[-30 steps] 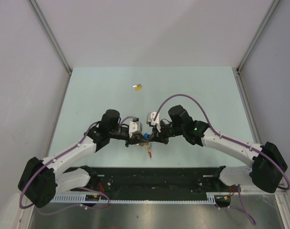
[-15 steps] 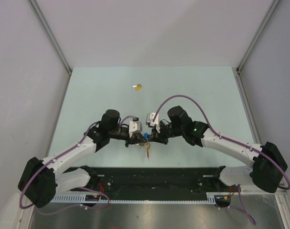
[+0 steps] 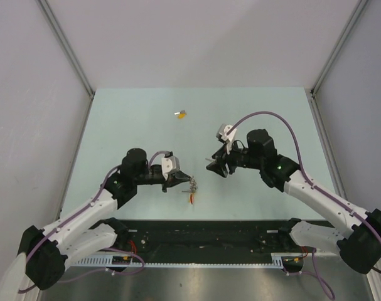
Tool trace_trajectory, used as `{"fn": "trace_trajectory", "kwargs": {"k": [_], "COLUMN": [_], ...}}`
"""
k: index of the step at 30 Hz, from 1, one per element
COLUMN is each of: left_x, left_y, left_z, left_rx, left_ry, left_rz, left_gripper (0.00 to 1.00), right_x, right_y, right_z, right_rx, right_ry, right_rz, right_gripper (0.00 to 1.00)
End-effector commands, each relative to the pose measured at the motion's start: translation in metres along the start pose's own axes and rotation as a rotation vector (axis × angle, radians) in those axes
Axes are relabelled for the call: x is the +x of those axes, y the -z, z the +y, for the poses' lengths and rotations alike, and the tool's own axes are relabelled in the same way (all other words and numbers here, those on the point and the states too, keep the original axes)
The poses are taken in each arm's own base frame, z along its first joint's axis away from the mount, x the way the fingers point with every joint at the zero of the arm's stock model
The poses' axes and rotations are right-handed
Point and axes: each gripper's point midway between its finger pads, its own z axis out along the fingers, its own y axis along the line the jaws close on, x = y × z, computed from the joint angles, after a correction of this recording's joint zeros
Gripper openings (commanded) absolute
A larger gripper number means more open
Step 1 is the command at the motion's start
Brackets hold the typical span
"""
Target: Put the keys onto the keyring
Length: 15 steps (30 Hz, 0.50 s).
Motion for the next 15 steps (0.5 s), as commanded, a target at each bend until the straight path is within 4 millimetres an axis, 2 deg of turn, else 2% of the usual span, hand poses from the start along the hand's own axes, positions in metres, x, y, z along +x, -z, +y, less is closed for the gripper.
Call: {"fn": "trace_trajectory", "kwargs": {"k": [1, 6, 8, 11, 14, 15], "left_x": [-0.017, -0.019, -0.016, -0.017, -0.014, -0.013], "left_y": [0.008, 0.020, 0.027, 0.032, 0.034, 0.034], "left_z": [0.008, 0.014, 0.020, 0.023, 0.025, 0.026], "left_rx": [-0.089, -0.183, -0.243, -0.280, -0.296, -0.300], "left_ry": [0.025, 0.057, 0.074, 0.074, 0.073, 0.073], "left_rz": [-0.041, -0.041, -0.019, -0.010, -0.003, 0.001], "left_gripper": [0.00, 0.00, 0.00, 0.01, 0.00, 0.00], "right_x": [0.006, 0.042, 0.059, 0.074, 0.088, 0.099], "right_y": [0.004, -0.007, -0.008, -0.016, -0.022, -0.027], "right_z": [-0.031, -0.061, -0.086, -0.105, -0.117, -0.119], "right_rx": [0.165, 0.308, 0.425, 0.511, 0.578, 0.595], "right_ry": [-0.102, -0.225, -0.302, -0.443, -0.549, -0.598], "right_rz": [0.008, 0.102, 0.129, 0.128, 0.129, 0.142], "right_gripper": [0.55, 0.54, 0.52, 0.50, 0.48, 0.47]}}
